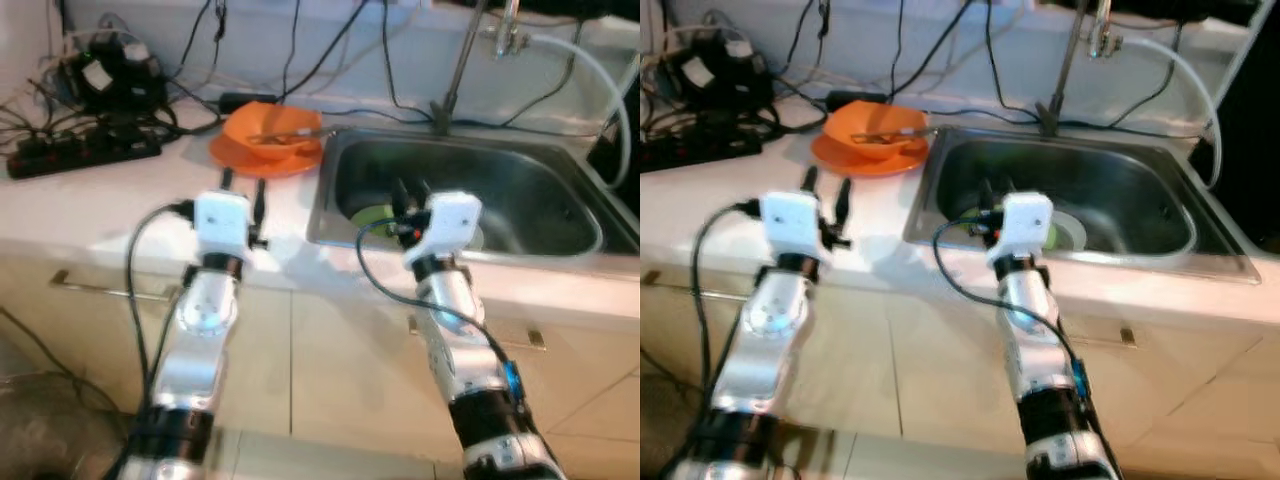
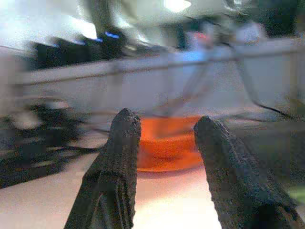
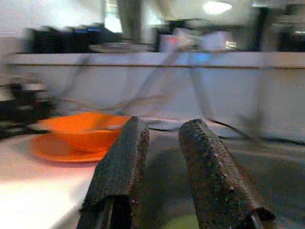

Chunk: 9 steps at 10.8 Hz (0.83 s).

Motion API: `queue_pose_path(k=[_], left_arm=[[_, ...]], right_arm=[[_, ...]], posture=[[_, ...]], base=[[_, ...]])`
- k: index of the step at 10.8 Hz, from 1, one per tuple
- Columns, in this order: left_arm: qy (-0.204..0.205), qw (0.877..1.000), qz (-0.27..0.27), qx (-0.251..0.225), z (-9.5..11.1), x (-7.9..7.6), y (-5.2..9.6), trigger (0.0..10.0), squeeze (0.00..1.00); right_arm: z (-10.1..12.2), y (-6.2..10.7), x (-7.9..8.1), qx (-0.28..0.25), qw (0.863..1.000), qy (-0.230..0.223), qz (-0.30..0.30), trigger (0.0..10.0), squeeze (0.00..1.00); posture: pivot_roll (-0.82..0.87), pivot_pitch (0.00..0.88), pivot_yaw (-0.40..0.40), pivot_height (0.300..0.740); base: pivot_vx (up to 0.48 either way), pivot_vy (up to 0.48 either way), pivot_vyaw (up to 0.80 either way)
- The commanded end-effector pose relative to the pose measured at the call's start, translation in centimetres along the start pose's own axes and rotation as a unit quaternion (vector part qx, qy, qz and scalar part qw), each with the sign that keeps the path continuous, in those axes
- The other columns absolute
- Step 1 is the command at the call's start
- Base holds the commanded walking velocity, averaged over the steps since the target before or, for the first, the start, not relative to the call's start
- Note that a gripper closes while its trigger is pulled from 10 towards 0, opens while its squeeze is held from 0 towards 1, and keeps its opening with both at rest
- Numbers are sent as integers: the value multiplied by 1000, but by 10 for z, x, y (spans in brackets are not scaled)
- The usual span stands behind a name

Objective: Kitchen organization

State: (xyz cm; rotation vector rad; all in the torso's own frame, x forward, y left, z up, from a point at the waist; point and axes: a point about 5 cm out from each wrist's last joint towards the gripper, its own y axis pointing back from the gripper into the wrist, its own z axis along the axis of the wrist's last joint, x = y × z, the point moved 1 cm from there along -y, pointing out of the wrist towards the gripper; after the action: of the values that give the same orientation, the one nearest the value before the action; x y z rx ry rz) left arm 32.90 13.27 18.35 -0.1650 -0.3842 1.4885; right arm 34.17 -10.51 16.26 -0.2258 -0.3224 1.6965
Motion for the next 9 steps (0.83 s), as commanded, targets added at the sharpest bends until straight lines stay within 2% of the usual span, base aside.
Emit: queue_pose_path(k=[1, 3, 6, 8, 9], left_arm=[[4, 1000, 10, 16, -6, 3, 3, 10000, 0], [5, 1000, 14, 16, -6, 4, 3, 10000, 0], [4, 1000, 11, 14, -5, 4, 4, 10000, 0], [8, 1000, -2, 9, -4, 0, 4, 10000, 0], [16, 1000, -16, 0, 0, -4, 4, 10000, 0]], right_arm=[[4, -2, 5, -5, 1000, 5, 15, 10000, 0], [3, -2, 8, -3, 1000, 13, 25, 10000, 0], [2, -2, 6, 2, 1000, 3, 17, 10000, 0], [2, -2, 5, 1, 1000, -2, 11, 10000, 0], [2, -2, 4, 0, 1000, -3, 8, 10000, 0]], posture=[[228, 0, -34, 740], [228, 0, -34, 740], [229, 0, -34, 740], [230, 0, -34, 740], [230, 0, -34, 740]], base=[[371, 0, 0], [379, 255, 600], [381, 250, 0], [337, 0, 0], [0, 0, 0]])
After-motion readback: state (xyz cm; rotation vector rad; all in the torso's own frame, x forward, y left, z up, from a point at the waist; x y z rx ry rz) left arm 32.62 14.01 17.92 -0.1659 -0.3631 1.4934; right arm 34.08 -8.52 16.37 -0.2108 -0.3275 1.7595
